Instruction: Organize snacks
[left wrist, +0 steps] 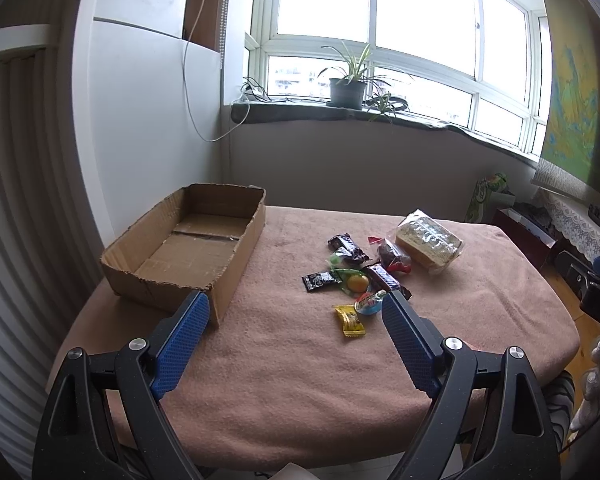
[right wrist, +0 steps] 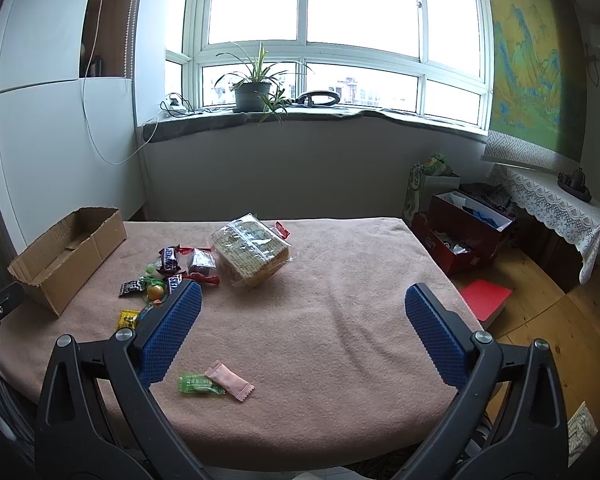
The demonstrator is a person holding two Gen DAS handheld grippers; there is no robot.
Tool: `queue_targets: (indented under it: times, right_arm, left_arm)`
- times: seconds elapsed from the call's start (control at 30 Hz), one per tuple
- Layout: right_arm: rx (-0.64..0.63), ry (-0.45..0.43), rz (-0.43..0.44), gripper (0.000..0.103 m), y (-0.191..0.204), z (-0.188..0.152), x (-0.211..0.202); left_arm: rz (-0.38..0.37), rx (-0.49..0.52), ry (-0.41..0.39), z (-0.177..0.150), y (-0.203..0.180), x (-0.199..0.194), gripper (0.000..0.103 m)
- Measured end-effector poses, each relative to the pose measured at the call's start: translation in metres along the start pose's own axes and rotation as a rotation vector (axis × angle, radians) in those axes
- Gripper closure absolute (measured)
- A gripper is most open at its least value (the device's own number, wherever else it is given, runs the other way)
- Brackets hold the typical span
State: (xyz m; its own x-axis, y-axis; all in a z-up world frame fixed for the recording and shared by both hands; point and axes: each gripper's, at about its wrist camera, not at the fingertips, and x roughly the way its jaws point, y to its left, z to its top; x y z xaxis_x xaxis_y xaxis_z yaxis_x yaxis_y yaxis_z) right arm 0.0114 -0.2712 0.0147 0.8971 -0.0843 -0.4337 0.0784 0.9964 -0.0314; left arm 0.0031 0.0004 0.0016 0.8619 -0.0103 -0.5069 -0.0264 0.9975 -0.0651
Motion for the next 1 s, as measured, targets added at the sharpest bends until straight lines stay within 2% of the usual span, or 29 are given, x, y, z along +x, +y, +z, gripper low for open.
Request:
queue_targets:
  times: [1.0]
  right_arm:
    - [0.000, 0.000, 0.000, 0.000, 0.0011, -0.0012, 0.0005]
  left_arm:
    - [-0.006, -0.007, 0.001, -0.0019, 0.0020, 0.0000, 0.015]
